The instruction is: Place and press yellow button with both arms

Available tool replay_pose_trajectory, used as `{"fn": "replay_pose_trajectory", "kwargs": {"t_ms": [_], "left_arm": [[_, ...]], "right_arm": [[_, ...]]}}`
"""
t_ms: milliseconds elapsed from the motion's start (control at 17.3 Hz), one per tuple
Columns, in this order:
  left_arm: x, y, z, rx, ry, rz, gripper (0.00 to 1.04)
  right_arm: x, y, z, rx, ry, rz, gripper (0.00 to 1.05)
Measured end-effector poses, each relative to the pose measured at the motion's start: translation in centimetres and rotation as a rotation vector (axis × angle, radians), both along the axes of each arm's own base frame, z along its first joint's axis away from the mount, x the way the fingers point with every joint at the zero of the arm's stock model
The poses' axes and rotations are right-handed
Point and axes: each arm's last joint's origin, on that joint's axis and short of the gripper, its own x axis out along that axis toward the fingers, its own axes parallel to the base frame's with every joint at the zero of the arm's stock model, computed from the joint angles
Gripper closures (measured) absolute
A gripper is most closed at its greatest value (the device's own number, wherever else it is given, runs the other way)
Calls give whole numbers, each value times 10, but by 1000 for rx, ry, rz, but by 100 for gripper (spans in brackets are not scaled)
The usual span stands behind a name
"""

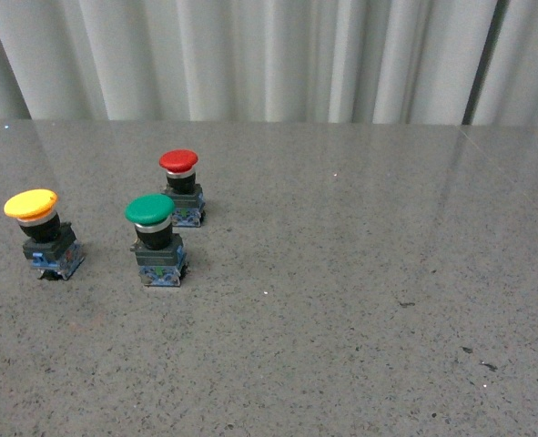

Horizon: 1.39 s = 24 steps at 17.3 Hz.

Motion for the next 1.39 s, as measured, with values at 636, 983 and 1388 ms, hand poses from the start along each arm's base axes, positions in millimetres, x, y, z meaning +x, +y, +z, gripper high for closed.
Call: {"fn": "replay_pose_trajectory", "kwargs": {"t_ms": [636,983,1388], "left_arm": [[68,12,62,52,-151,-86,7],[164,-2,74,-16,53,-326,7],[203,-17,28,-91,328,-318,7]], "right_arm": [[0,0,0,0,0,-2,7],[0,0,0,0,0,-2,7],[0,0,0,0,0,-2,7]]}}
